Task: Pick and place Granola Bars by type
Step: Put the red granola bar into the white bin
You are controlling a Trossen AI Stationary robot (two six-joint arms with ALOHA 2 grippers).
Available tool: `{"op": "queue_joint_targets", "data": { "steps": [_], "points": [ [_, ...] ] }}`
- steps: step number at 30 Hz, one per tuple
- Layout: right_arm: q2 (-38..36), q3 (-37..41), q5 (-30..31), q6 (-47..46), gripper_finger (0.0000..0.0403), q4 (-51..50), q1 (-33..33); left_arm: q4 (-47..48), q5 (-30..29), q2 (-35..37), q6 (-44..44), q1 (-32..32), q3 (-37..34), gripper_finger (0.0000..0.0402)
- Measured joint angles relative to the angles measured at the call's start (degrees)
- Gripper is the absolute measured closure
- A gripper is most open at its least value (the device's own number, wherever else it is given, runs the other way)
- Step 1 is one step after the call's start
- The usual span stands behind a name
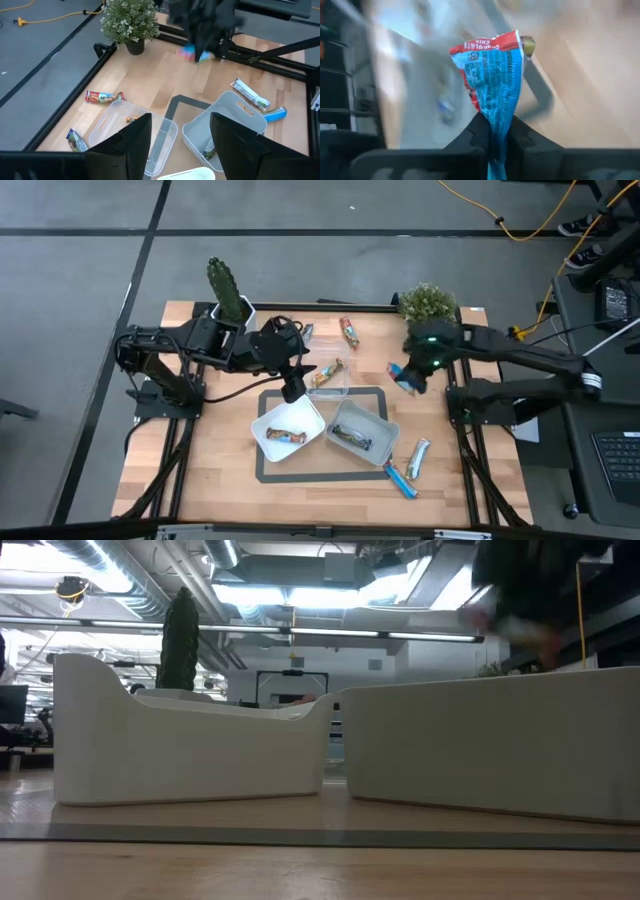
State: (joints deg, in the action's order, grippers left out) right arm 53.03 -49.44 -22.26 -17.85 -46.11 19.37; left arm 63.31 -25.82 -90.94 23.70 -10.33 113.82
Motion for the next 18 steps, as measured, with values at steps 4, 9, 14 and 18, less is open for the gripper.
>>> {"op": "queue_joint_targets", "data": {
  "steps": [4,9,14,18],
  "points": [
    [-5.16,-9.82,7.26,-1.38,0.0376,5.24,-6.49,0.00,-0.03,0.00,0.00,-0.87,0.00,0.0208],
    [-6.69,-20.26,15.87,2.50,0.0365,9.53,-13.88,0.00,-0.02,0.00,0.00,-2.54,0.00,0.0208],
    [-4.55,-23.87,21.29,6.70,0.0376,10.11,-18.80,0.00,-0.06,0.00,0.07,-4.65,0.00,0.0208],
    [1.00,-23.87,21.74,8.62,0.0374,16.05,-20.98,0.00,-0.44,0.00,0.04,-6.17,0.02,0.0208]
  ]
}}
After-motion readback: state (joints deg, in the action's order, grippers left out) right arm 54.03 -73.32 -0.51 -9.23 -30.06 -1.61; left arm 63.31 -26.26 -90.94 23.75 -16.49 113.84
